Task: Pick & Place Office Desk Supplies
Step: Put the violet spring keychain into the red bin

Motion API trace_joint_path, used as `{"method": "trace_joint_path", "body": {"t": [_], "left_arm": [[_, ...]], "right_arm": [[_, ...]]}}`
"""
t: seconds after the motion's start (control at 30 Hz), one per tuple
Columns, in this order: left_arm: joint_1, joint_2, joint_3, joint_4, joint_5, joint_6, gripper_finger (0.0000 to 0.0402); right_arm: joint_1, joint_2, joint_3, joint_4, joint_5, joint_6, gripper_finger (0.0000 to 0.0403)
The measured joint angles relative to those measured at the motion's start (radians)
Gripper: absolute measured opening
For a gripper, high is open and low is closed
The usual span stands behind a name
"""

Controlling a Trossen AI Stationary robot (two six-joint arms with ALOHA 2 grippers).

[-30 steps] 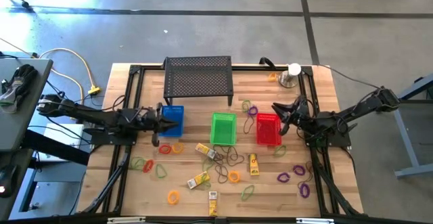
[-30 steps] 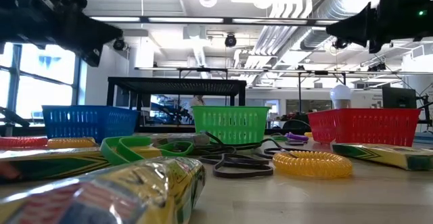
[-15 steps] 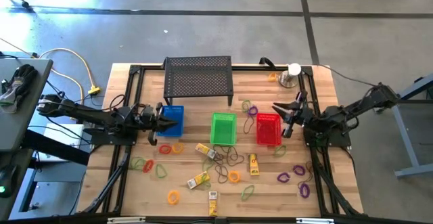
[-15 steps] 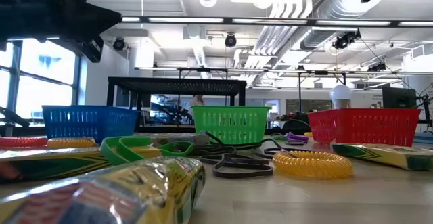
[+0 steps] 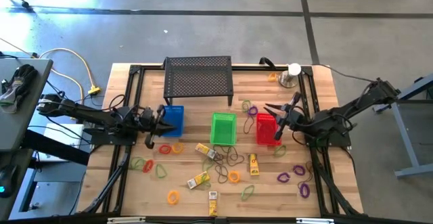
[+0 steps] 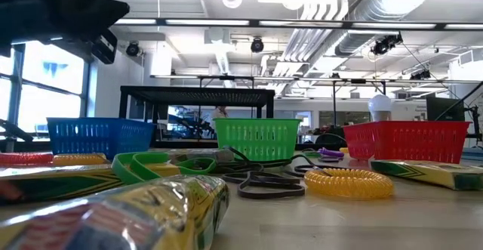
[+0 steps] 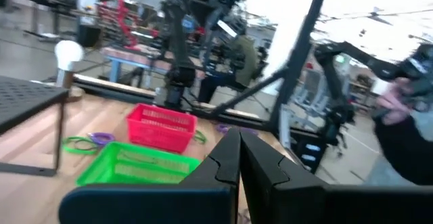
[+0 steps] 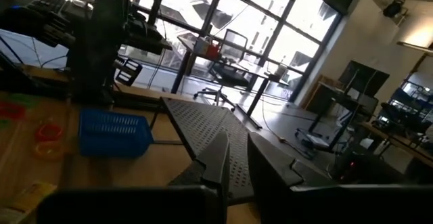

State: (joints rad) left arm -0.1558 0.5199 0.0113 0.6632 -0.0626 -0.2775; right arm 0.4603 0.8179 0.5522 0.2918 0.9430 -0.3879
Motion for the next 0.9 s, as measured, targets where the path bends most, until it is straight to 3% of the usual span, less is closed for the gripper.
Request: {"method": "trace_joint_path", "body": {"t": [0.23,0.37,0.57,0.77,0.83,0.9], "left_arm": [[0.000,0.000,0.000,0.007,-0.052,0.000,0.0001],[0.007,0.000,0.000,0.044,-0.053,0.001,0.0001],[0.016,0.000,0.000,0.044,-0.055,0.001,0.0001],[0.008,0.006,0.000,0.039,-0.043,-0.005,0.0001],[0.007,0.014,0.000,0.038,-0.040,-0.005,0.0001],[0.007,0.023,0.000,0.038,-0.039,-0.005,0.0001]], "right_arm": [[0.000,0.026,0.004,0.055,-0.157,-0.001,0.0043],[0.000,0.046,0.093,0.006,-0.088,0.093,0.0043],[0.002,0.145,0.305,-0.363,-0.073,0.340,0.0053],[0.067,0.301,0.608,-0.828,-0.080,0.732,0.0131],[0.087,0.359,0.668,-0.927,-0.119,0.833,0.0161],[0.101,0.401,0.712,-1.032,-0.239,0.967,0.0184]]}}
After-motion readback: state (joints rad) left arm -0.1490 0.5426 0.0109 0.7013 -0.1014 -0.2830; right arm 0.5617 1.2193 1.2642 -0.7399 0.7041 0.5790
